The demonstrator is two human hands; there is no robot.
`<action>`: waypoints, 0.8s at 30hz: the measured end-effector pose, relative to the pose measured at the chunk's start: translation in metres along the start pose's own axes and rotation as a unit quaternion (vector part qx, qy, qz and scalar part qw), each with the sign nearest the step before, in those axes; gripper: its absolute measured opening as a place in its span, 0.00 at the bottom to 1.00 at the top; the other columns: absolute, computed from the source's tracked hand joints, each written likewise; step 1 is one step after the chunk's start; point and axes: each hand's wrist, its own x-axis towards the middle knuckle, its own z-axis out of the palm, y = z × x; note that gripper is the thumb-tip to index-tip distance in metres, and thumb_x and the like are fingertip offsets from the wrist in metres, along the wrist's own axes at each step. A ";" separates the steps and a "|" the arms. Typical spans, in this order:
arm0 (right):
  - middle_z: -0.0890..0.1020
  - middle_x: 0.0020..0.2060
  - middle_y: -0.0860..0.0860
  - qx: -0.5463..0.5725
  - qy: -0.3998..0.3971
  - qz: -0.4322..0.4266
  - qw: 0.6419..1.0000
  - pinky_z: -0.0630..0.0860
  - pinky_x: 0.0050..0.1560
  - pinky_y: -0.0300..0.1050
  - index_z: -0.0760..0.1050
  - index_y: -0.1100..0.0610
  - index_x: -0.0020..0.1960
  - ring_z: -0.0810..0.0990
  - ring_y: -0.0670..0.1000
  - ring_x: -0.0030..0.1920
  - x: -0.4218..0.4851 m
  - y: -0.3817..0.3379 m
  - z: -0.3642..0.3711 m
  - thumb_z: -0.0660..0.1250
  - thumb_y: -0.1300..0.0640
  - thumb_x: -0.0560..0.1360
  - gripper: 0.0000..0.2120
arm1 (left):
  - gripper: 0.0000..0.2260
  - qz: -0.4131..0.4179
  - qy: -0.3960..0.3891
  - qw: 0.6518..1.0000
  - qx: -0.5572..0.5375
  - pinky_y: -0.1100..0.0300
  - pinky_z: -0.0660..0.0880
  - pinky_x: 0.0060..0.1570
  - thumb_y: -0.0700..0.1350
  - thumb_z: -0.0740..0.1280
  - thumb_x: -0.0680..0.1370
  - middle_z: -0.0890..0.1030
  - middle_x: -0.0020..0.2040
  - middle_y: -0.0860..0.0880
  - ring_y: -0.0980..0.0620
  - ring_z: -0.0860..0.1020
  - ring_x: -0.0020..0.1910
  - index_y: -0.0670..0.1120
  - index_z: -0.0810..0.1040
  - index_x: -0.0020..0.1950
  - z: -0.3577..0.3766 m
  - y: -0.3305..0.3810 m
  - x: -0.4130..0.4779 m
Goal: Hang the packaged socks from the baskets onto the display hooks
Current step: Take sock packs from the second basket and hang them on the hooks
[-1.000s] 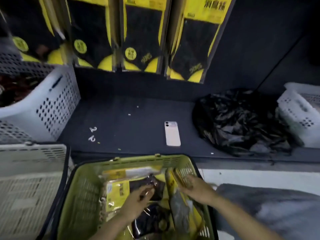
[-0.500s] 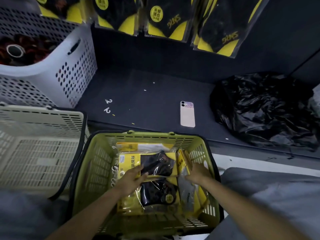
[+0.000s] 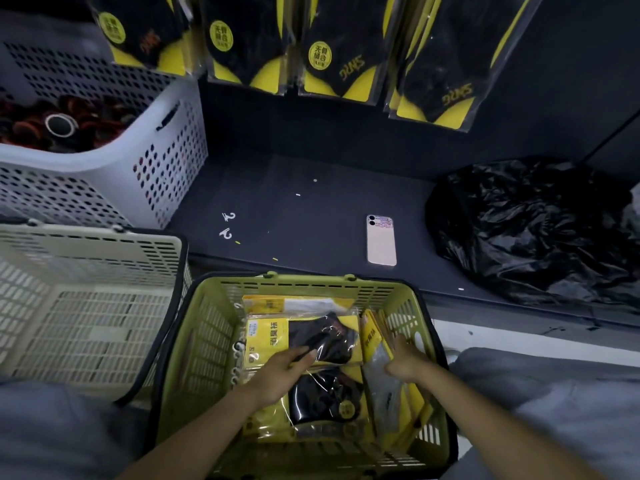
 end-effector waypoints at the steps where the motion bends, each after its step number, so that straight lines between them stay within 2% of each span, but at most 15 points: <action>1: 0.73 0.55 0.57 -0.004 -0.008 -0.009 1.000 0.67 0.33 0.40 0.55 0.61 0.73 0.74 0.49 0.42 -0.004 -0.001 -0.009 0.64 0.61 0.76 0.30 | 0.25 0.004 -0.006 1.000 -0.018 0.63 0.58 0.62 0.60 0.56 0.79 0.67 0.73 0.50 0.52 0.65 0.70 0.50 0.66 0.73 0.001 0.006 -0.001; 2: 0.73 0.50 0.56 0.001 -0.015 -0.022 1.000 0.66 0.34 0.41 0.61 0.62 0.69 0.72 0.48 0.39 -0.010 -0.001 -0.019 0.64 0.62 0.75 0.25 | 0.24 0.008 -0.015 0.999 -0.042 0.64 0.58 0.62 0.60 0.55 0.79 0.67 0.73 0.50 0.55 0.66 0.68 0.51 0.67 0.72 0.001 0.014 -0.001; 4: 0.74 0.44 0.54 0.041 -0.022 -0.056 0.997 0.66 0.36 0.40 0.71 0.61 0.54 0.73 0.47 0.38 -0.028 -0.001 -0.042 0.66 0.63 0.74 0.10 | 0.22 0.010 -0.046 0.996 -0.081 0.64 0.60 0.61 0.62 0.55 0.79 0.70 0.70 0.53 0.59 0.66 0.63 0.55 0.68 0.70 0.002 0.031 -0.003; 5: 0.76 0.42 0.54 0.080 -0.025 -0.075 0.994 0.67 0.37 0.38 0.73 0.60 0.47 0.75 0.47 0.37 -0.041 -0.001 -0.055 0.67 0.65 0.73 0.05 | 0.22 0.003 -0.069 0.994 -0.090 0.63 0.62 0.61 0.65 0.54 0.77 0.72 0.67 0.54 0.60 0.68 0.62 0.58 0.69 0.67 0.003 0.041 -0.004; 6: 0.79 0.40 0.53 0.120 -0.027 -0.093 0.988 0.69 0.37 0.36 0.74 0.59 0.43 0.77 0.46 0.37 -0.053 -0.001 -0.067 0.68 0.66 0.73 0.04 | 0.22 -0.008 -0.096 0.991 -0.097 0.62 0.66 0.60 0.68 0.54 0.73 0.74 0.63 0.56 0.59 0.71 0.60 0.61 0.70 0.62 0.005 0.051 -0.004; 7: 0.80 0.40 0.53 0.148 -0.027 -0.106 0.983 0.71 0.40 0.35 0.74 0.59 0.43 0.79 0.46 0.39 -0.067 -0.001 -0.079 0.69 0.65 0.72 0.05 | 0.24 -0.022 -0.118 0.987 -0.110 0.60 0.71 0.58 0.71 0.54 0.69 0.77 0.59 0.56 0.57 0.75 0.56 0.60 0.72 0.58 0.007 0.060 -0.004; 9: 0.81 0.48 0.57 0.177 -0.026 -0.121 0.976 0.75 0.52 0.44 0.73 0.62 0.52 0.81 0.51 0.50 -0.090 0.000 -0.099 0.72 0.60 0.72 0.12 | 0.30 -0.046 -0.161 0.969 -0.181 0.56 0.77 0.54 0.73 0.59 0.63 0.82 0.51 0.54 0.53 0.81 0.49 0.56 0.75 0.55 0.014 0.077 0.001; 11: 0.82 0.56 0.57 0.266 -0.038 -0.169 0.948 0.76 0.59 0.54 0.71 0.62 0.60 0.81 0.57 0.57 -0.107 -0.003 -0.113 0.71 0.60 0.73 0.18 | 0.30 -0.019 -0.190 0.936 -0.295 0.56 0.78 0.49 0.72 0.65 0.63 0.84 0.51 0.51 0.52 0.83 0.48 0.53 0.80 0.55 0.018 0.096 0.004; 13: 0.84 0.54 0.51 0.357 -0.041 -0.232 0.904 0.79 0.56 0.49 0.72 0.57 0.61 0.83 0.52 0.55 -0.120 -0.014 -0.118 0.70 0.62 0.73 0.18 | 0.28 0.030 -0.160 0.911 -0.379 0.57 0.78 0.50 0.69 0.65 0.68 0.82 0.59 0.49 0.51 0.81 0.57 0.53 0.79 0.61 0.010 0.120 0.004; 15: 0.85 0.49 0.43 0.400 -0.031 -0.271 0.875 0.80 0.50 0.40 0.71 0.51 0.59 0.84 0.45 0.50 -0.126 -0.028 -0.120 0.70 0.60 0.73 0.17 | 0.30 0.077 -0.096 0.901 -0.416 0.56 0.78 0.52 0.66 0.67 0.70 0.80 0.61 0.46 0.47 0.79 0.60 0.49 0.76 0.65 -0.009 0.146 -0.001; 17: 0.85 0.52 0.48 0.428 -0.016 -0.294 0.854 0.79 0.54 0.46 0.72 0.51 0.61 0.83 0.50 0.53 -0.128 -0.043 -0.123 0.71 0.57 0.70 0.20 | 0.31 0.110 -0.026 0.898 -0.424 0.50 0.77 0.56 0.62 0.70 0.68 0.81 0.59 0.42 0.43 0.80 0.58 0.44 0.76 0.64 -0.030 0.169 -0.011; 19: 0.83 0.56 0.51 0.430 0.066 -0.331 0.838 0.78 0.57 0.46 0.74 0.53 0.61 0.82 0.52 0.56 -0.129 -0.059 -0.133 0.72 0.56 0.71 0.19 | 0.29 0.149 0.048 0.905 -0.397 0.44 0.73 0.61 0.60 0.72 0.68 0.82 0.57 0.43 0.42 0.80 0.57 0.44 0.78 0.62 -0.051 0.185 -0.021; 20: 0.83 0.56 0.51 0.429 0.123 -0.352 0.823 0.78 0.56 0.42 0.75 0.53 0.61 0.81 0.50 0.57 -0.130 -0.067 -0.140 0.71 0.56 0.72 0.18 | 0.27 0.178 0.077 0.907 -0.373 0.45 0.73 0.61 0.59 0.72 0.68 0.83 0.56 0.45 0.44 0.81 0.56 0.46 0.78 0.61 -0.060 0.192 -0.027; 22: 0.83 0.53 0.47 0.440 0.211 -0.392 0.780 0.77 0.50 0.35 0.77 0.52 0.58 0.81 0.45 0.55 -0.139 -0.084 -0.158 0.71 0.56 0.72 0.15 | 0.25 0.232 0.115 0.907 -0.331 0.54 0.77 0.54 0.59 0.72 0.66 0.85 0.53 0.50 0.50 0.83 0.53 0.49 0.79 0.59 -0.075 0.206 -0.040; 24: 0.85 0.48 0.45 0.454 0.250 -0.428 0.740 0.77 0.45 0.32 0.79 0.52 0.54 0.82 0.43 0.50 -0.154 -0.097 -0.178 0.71 0.53 0.69 0.14 | 0.24 0.271 0.142 0.906 -0.293 0.65 0.78 0.46 0.59 0.72 0.64 0.85 0.51 0.55 0.56 0.83 0.50 0.53 0.79 0.57 -0.087 0.223 -0.050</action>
